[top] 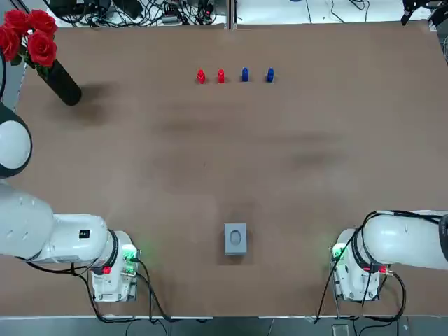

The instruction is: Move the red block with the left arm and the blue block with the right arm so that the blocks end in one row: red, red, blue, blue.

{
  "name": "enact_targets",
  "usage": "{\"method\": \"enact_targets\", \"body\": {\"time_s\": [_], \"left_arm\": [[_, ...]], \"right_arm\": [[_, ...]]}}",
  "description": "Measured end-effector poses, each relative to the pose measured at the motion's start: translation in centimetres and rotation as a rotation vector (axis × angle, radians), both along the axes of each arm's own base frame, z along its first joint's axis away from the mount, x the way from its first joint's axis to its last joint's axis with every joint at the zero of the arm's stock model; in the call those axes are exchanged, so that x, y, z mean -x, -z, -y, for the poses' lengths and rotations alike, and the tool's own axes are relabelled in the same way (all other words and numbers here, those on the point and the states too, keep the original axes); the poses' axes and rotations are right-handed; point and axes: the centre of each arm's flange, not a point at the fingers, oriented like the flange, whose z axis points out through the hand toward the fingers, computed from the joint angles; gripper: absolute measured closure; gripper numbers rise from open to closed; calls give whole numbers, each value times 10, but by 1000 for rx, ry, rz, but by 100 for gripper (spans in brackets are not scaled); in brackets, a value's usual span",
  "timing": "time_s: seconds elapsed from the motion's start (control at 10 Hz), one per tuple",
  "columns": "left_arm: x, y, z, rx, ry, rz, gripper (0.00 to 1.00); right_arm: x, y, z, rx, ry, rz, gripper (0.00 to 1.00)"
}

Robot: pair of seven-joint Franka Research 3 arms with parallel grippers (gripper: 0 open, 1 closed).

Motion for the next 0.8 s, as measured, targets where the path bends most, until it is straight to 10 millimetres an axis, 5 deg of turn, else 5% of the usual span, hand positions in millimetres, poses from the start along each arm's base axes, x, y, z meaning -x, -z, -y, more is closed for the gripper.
{"method": "enact_targets", "body": {"time_s": [0.8], "left_arm": [[-1, -1, 0, 1, 0, 8, 1]], "right_arm": [[-1, 0, -6, 2, -16, 1, 0]]}}
